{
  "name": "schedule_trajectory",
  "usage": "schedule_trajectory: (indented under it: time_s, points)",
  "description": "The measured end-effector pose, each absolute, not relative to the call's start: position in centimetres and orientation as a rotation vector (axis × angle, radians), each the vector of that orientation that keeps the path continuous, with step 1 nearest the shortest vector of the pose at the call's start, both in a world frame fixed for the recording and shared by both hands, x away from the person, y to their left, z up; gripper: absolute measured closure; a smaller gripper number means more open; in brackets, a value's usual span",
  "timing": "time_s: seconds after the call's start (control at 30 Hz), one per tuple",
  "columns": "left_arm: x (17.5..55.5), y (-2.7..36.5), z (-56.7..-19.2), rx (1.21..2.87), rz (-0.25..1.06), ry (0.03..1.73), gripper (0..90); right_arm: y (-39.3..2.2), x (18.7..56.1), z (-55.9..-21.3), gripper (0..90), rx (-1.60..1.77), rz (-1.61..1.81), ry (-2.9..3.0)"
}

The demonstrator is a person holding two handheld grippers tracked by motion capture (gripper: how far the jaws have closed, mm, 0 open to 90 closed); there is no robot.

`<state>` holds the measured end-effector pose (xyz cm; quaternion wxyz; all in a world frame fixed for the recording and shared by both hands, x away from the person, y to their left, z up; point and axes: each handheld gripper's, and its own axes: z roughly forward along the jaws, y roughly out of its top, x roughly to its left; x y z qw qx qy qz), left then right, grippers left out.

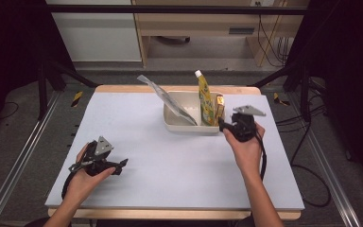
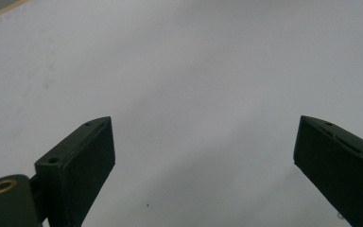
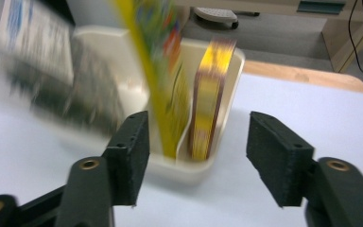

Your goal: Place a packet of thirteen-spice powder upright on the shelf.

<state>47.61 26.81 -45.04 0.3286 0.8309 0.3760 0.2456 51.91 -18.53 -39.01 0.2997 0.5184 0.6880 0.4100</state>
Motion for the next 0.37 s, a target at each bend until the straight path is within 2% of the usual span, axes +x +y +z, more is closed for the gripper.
schedule_trajectory:
  time_s: [0.07, 0.17, 0.3, 0.37]
  points:
    - [47.8, 27.2, -45.1, 2.161, 0.652, 1.001, 5.8, -18.7, 50.4, -40.8, 32.7, 1.376, 1.087, 1.840]
    - [48.1, 27.8, -45.2, 2.150, 0.660, 1.025, 5.5, -18.9, 48.9, -43.0, 22.2, 1.362, 1.025, 1.893]
    - [48.5, 28.8, -45.1, 2.107, 0.671, 1.071, 5.5, -19.2, 48.3, -43.8, 10.6, 1.374, 1.030, 1.942]
    - [48.6, 29.3, -45.0, 2.087, 0.671, 1.090, 5.1, -19.4, 48.3, -44.0, 10.0, 1.371, 1.029, 1.945]
